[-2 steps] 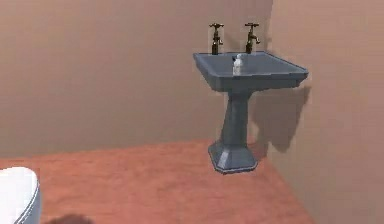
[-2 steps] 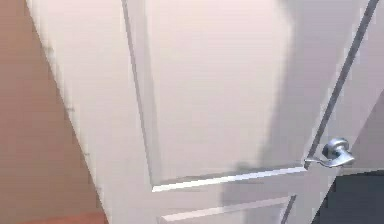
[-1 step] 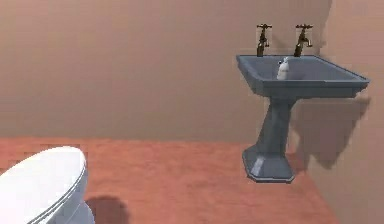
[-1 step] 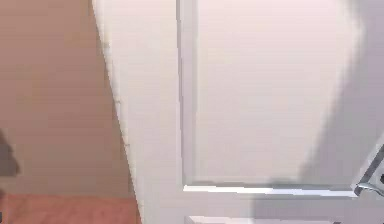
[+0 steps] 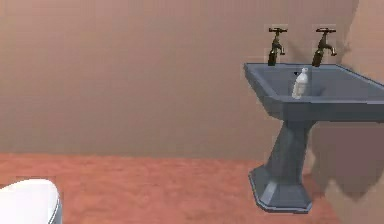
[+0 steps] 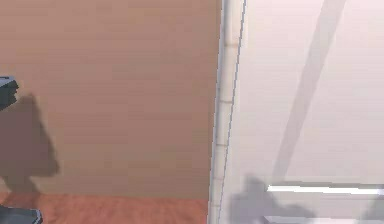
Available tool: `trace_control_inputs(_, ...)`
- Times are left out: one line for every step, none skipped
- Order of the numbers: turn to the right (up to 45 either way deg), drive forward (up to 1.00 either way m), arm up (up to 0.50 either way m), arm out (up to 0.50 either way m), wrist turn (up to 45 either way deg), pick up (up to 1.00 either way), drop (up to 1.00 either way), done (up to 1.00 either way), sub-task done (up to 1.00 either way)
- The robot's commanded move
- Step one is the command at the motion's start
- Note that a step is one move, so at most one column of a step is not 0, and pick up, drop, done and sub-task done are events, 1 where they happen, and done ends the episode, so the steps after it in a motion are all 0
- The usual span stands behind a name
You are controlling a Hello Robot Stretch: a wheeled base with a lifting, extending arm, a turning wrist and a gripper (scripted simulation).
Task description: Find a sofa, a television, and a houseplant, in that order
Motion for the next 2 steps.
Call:
trace_control_inputs(-12.0,0.0,0.0,0.0,0.0,0.0,0.0,0.0,0.0)
trace_control_inputs(0.0,0.9,0.0,0.0,0.0,0.0,0.0,0.0,0.0)
